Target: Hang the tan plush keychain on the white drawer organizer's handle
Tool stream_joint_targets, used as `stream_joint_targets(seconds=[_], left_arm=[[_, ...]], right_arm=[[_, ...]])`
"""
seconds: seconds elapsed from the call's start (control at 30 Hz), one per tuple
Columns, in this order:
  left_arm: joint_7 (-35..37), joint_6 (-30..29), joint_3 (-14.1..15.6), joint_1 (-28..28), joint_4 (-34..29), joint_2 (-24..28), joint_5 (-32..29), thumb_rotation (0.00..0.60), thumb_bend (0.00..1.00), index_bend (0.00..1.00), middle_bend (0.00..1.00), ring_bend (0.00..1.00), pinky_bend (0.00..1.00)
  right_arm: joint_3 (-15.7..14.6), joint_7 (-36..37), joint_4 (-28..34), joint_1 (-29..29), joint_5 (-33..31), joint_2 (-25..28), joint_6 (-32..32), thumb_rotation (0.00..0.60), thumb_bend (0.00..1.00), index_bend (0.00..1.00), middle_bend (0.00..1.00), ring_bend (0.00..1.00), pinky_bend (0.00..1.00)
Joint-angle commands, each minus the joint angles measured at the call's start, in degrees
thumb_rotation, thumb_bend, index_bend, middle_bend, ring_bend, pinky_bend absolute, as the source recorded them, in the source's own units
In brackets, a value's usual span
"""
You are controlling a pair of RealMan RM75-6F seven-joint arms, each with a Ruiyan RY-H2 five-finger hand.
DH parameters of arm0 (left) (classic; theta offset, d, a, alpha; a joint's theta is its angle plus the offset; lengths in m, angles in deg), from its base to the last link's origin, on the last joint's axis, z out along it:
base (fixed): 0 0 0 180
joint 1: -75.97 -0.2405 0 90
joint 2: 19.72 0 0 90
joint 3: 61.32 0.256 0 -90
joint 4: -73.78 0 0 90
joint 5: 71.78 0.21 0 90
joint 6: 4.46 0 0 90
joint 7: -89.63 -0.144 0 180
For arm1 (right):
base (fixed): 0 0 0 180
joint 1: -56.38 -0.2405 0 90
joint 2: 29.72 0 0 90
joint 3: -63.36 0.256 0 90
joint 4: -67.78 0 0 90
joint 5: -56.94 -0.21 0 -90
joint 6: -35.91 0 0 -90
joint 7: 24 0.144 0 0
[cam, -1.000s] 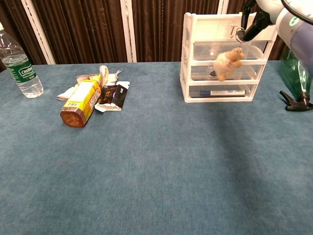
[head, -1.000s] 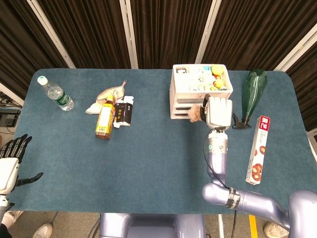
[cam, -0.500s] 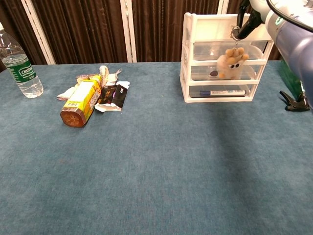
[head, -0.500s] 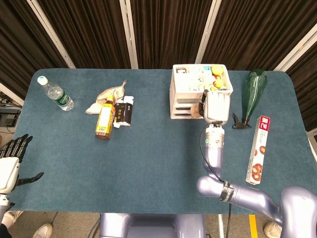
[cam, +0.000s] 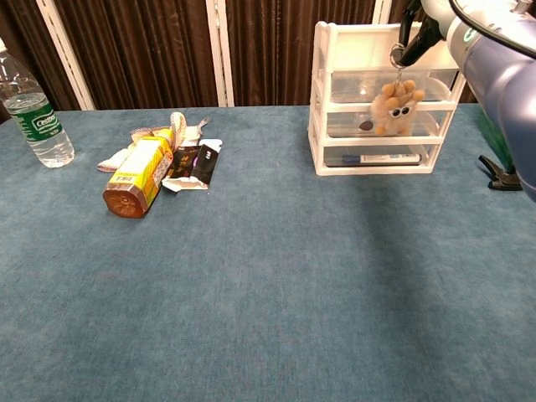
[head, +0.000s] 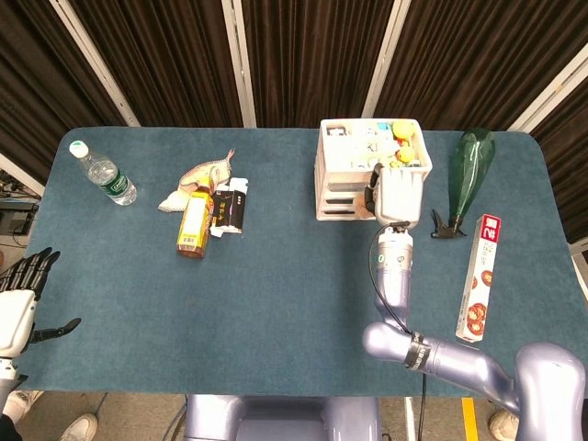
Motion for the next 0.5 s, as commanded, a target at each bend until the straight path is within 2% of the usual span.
stream_joint_targets(seconds=[0.03, 0.5], left_arm=[[0.0, 0.01, 0.02, -0.01, -0.04, 0.01, -0.03, 0.6, 0.02, 0.0, 0.0, 0.0, 0.0], [-0.08, 0.17, -0.05, 0.04, -0.11, 0.05, -0.37, 0.6, 0.02, 0.0, 0.0, 0.0, 0.0]], right_arm=[[-0.06, 0.22, -0.72, -0.2, -0.04, -0.06, 0.2, 0.6, 0.37, 0.6, 1.0, 1.0, 1.0], [-0.39, 1.75, -3.31, -0.69, -0.05, -0.75, 0.76, 0.6, 0.37, 0.59, 1.0, 1.0, 1.0]])
